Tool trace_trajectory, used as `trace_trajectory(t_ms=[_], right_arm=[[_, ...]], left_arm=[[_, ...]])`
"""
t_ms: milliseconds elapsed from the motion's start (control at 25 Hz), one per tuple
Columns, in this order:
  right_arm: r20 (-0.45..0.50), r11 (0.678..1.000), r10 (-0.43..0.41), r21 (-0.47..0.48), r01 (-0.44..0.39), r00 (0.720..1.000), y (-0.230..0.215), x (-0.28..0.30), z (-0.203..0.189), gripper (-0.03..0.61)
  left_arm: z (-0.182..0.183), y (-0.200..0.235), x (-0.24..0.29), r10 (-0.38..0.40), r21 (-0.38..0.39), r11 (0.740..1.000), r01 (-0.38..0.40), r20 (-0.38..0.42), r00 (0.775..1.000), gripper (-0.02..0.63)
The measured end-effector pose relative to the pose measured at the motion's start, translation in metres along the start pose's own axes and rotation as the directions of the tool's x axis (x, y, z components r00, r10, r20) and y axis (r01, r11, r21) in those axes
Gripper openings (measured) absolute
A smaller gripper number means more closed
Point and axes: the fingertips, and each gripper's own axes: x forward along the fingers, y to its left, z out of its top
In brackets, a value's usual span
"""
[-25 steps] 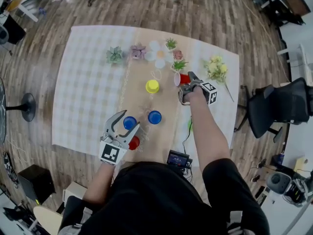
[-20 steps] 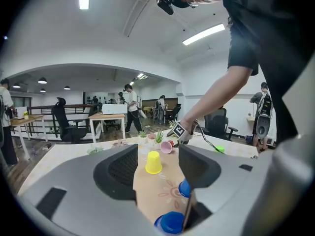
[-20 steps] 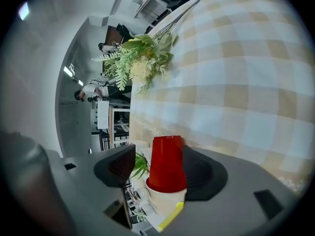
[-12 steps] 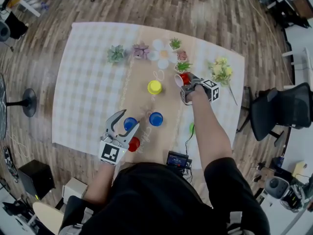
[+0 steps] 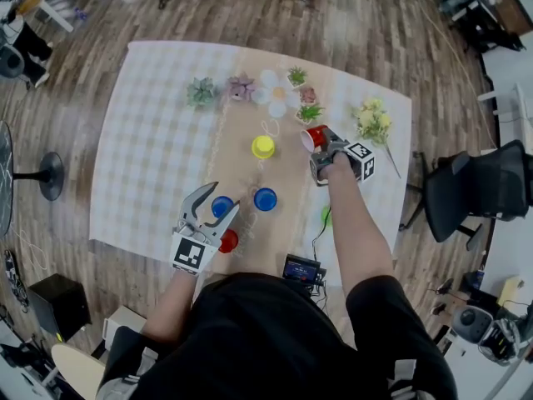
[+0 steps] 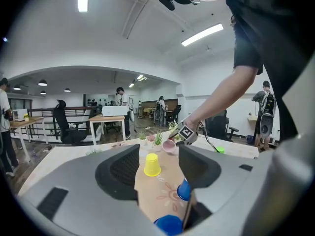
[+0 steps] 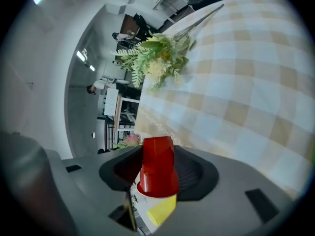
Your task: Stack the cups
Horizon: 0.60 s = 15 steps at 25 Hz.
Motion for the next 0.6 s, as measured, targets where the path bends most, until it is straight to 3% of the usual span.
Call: trace_trajectory(t_ms=[160,240,320,440,520,600], right_arm=[[0.097,0.982,0.172,-0.096,-0.163,0.98,0.031,-0.037,0.012,0.21],[0.133,0.95,0.265,-0.204,-0.235,0.955,0.052,-0.063,0.019,0.21],[0.138,0.897,0.353,-0.332,-0.292,0.926,0.075,-0.089,0.02,0.21],[0.12,0.778,0.48,-0.515,-0.359,0.869,0.111,-0.136,0.006,0.21],[0.091,0.676,0.558,-0.626,-0.388,0.825,0.132,-0.171,-0.012,0.21],[0.047,0.554,0.616,-0.735,-0.39,0.787,0.149,-0.204,-0.033,0.209]], left_arm=[[0.009,0.004,-0.014,0.017,-0.014,1.0,-0.017,0.046,0.999,0.244],[0.012,0.007,-0.023,0.027,-0.022,0.999,-0.026,0.065,0.998,0.244],[0.016,0.01,-0.033,0.038,-0.033,0.999,-0.036,0.085,0.996,0.244],[0.02,0.01,-0.051,0.058,-0.042,0.998,-0.054,0.116,0.991,0.244],[0.018,0.007,-0.065,0.072,-0.046,0.997,-0.067,0.122,0.99,0.244],[0.014,0.004,-0.079,0.085,-0.057,0.995,-0.079,0.117,0.989,0.244]])
